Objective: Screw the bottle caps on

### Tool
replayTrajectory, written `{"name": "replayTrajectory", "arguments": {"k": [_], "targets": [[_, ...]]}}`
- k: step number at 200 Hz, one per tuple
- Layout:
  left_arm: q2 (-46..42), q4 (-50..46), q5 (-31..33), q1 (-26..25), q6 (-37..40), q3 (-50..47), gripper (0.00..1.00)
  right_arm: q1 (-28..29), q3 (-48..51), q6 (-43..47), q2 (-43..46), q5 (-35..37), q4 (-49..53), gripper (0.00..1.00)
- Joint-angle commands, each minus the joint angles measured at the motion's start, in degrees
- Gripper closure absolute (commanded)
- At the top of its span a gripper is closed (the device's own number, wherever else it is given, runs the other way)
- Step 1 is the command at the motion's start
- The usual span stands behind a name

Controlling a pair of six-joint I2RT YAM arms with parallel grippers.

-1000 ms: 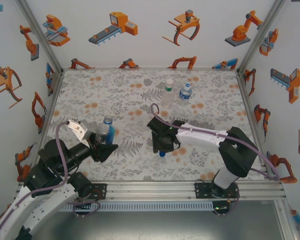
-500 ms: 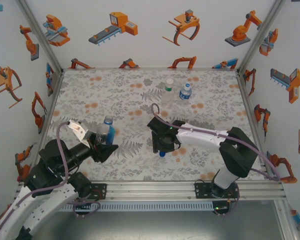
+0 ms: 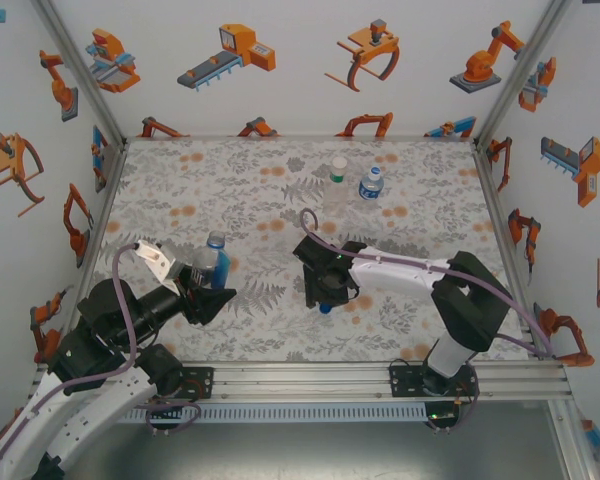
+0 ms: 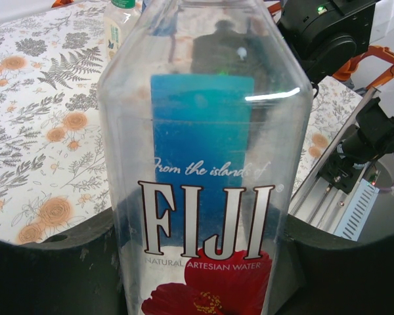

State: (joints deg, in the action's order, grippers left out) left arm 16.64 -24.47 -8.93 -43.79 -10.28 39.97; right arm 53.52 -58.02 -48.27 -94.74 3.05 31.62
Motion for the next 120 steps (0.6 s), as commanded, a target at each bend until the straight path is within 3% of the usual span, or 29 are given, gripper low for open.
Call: {"name": "replayTrajectory", "arguments": {"k": [1,66,120], "targets": [[-0.6,0.3,0.2,0.4,-0.4,-0.1,1.0,0.4,0.7,-1.3,-1.0,0.0,-0.2,0.5],[-0.6,0.5,0.4,0.3,-0.3,-0.1,1.0,0.4,0.2,-1.3,-1.5,-0.3,0.1,0.52],[-0.5,0.5,0.4,0.3,-0.1,-0.2,1.0,-0.2,0.8,-0.5,4.5,1.0,1.7,0.51]]}}
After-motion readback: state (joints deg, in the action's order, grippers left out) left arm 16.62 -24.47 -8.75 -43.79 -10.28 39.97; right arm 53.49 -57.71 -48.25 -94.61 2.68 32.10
